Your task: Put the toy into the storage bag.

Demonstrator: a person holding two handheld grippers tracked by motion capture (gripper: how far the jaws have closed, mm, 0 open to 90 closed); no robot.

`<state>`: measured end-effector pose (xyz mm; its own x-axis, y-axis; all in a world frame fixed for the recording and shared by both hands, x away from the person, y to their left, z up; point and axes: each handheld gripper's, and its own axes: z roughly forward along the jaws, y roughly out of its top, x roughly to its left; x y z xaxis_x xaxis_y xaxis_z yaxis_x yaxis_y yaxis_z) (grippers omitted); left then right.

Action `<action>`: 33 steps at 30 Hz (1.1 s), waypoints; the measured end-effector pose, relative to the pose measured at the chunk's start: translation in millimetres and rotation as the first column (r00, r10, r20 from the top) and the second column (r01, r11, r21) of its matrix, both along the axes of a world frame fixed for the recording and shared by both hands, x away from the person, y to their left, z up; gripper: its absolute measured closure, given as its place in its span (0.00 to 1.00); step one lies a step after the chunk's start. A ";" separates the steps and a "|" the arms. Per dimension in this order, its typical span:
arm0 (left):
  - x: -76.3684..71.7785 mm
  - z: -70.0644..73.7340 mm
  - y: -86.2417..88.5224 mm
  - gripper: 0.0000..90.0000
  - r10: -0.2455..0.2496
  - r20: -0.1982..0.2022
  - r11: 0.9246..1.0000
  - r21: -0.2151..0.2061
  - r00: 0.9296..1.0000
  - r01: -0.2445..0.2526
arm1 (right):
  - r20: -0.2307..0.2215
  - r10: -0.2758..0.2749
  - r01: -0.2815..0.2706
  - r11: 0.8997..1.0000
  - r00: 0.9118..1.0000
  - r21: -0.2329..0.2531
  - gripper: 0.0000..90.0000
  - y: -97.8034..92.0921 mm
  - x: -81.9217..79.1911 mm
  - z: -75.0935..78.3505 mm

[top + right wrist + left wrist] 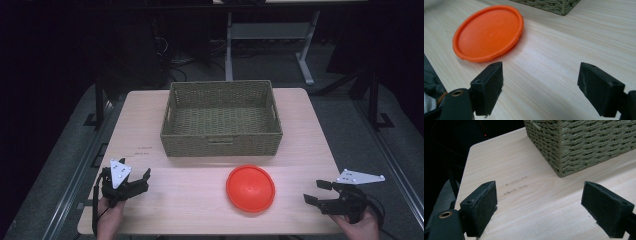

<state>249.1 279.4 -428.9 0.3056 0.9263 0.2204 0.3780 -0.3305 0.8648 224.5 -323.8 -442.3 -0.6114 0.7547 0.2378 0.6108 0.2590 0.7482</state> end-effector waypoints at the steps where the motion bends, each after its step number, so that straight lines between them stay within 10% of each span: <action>1: 0.0 -0.5 0.0 0.14 0.000 -0.005 1.000 0.003 1.000 0.000 | -0.001 0.001 -0.001 1.000 1.000 0.004 0.22 -0.1 0.1 -0.1; 33: -3.5 -0.4 1.5 0.14 -0.038 0.026 0.999 0.016 0.999 0.038 | 0.025 0.124 -0.123 0.992 0.992 -0.010 0.21 48.4 24.5 34.9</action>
<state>245.6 280.9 -429.3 0.3340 0.9106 0.2434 0.3419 -0.3577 0.8690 249.1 -275.4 -407.4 -0.7059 0.6749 0.2148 0.5544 0.3378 0.7606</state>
